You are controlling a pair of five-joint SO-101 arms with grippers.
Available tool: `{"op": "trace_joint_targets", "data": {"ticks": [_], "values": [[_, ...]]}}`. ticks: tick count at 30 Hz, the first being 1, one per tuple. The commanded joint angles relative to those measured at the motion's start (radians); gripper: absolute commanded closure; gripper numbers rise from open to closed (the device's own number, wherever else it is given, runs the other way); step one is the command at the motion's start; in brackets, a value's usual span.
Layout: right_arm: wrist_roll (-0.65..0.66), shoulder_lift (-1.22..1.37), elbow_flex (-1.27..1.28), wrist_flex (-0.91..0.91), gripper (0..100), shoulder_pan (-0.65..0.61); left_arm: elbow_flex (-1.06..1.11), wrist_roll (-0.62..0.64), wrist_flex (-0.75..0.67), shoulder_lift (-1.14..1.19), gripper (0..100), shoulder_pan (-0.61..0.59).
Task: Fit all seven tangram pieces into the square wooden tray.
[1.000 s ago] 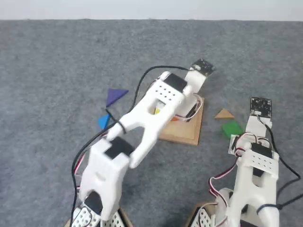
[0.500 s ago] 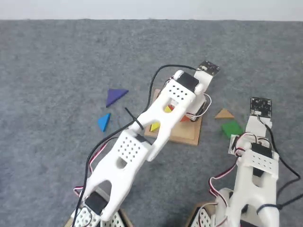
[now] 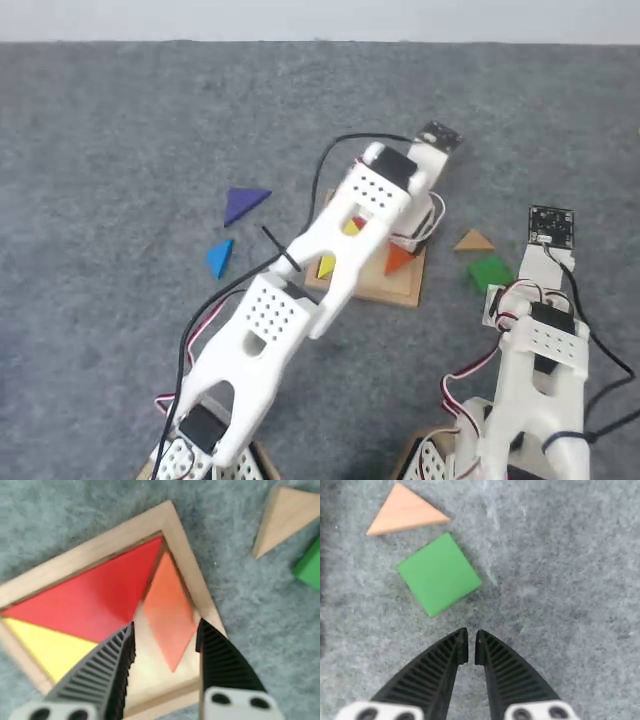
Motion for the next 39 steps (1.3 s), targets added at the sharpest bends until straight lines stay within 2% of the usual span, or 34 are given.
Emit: {"op": "trace_joint_targets", "data": {"ticks": [1, 7, 16, 24, 29, 34, 36, 39], "values": [[-0.008, 0.008, -0.052, -0.01, 95.4, -0.019, -0.007, -0.006, 0.043, -0.147, 81, -0.071], [-0.008, -0.001, -0.037, -0.01, 95.4, -0.019, -0.007, -0.068, 0.043, -0.222, 81, -0.224], [0.011, 0.007, -0.031, -0.015, 95.4, -0.03, 0.07, -0.222, 0.043, -0.365, 81, -0.542], [0.02, 0.007, -0.02, -0.01, 95.4, -0.111, 0.492, -0.42, 0.017, -0.609, 81, -0.68], [0.021, 0.008, -0.02, -0.01, 95.4, -0.111, 0.905, -0.493, -0.199, -0.776, 81, -0.758], [0.057, 0.008, -0.028, -0.008, 95.4, -0.104, 1.237, -0.483, -0.397, -0.913, 81, -0.747], [0.077, 0.008, -0.075, 0.01, 95.3, -0.081, 1.316, -0.427, -0.44, -0.962, 81, -0.71], [0.086, 0.015, -0.239, 0.154, 95.1, -0.067, 1.412, -0.333, -0.509, -1.016, 81, -0.657]]}}
